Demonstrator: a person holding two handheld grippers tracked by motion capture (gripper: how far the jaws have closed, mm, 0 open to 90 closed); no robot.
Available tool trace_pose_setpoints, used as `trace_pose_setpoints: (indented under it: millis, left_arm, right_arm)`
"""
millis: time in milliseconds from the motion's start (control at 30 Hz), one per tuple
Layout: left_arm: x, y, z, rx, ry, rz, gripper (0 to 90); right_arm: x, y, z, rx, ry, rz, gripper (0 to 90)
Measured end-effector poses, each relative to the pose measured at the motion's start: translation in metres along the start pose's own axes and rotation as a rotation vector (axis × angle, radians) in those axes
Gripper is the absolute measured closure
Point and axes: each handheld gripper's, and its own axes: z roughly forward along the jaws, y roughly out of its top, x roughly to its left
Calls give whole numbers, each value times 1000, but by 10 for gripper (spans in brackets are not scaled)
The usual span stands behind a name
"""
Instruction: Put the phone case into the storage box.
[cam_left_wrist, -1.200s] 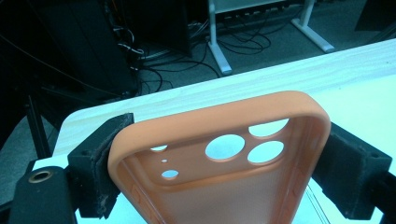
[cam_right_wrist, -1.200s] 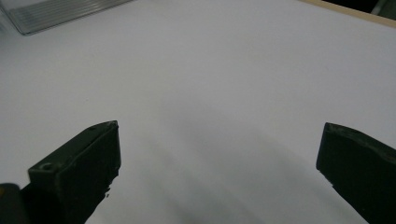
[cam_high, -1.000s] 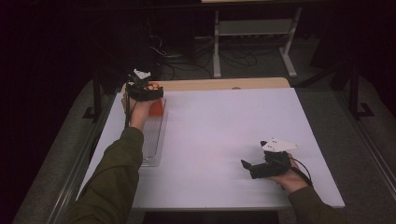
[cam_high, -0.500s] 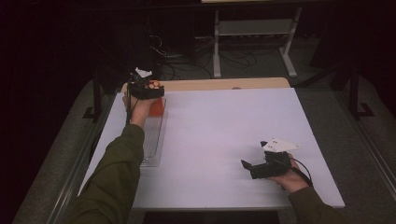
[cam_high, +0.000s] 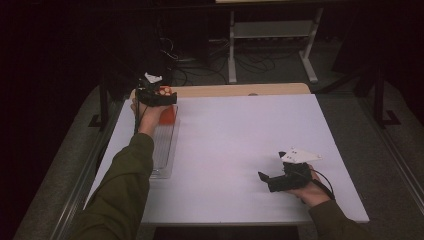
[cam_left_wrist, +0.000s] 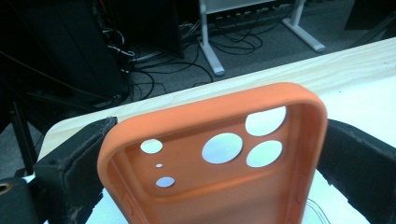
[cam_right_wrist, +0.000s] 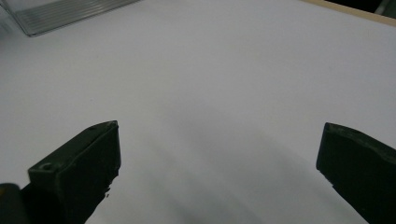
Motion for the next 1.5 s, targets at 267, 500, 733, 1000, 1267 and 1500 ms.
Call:
trace_pose_setpoints:
  millis: [267,500,733,1000,1267,1500]
  left_arm:
    - [5,1,-6,2,-21,-11,0]
    - [8,3,-14,3,-35,-31,0]
    - [9,3,-22,11,-52,-9,0]
    - [11,-1,-32,13,-82,1,0]
    - [13,-8,-50,20,-150,19,0]
    - [11,-13,-71,21,-238,56,0]
  right_arm:
    - [1,0,0,2,2,3,0]
    - [1,0,0,4,3,2,0]
    - [1,0,0,3,3,-7,0]
    - [2,0,0,7,6,9,0]
    - [3,0,0,5,6,12,0]
    - [1,1,0,-2,0,2,0]
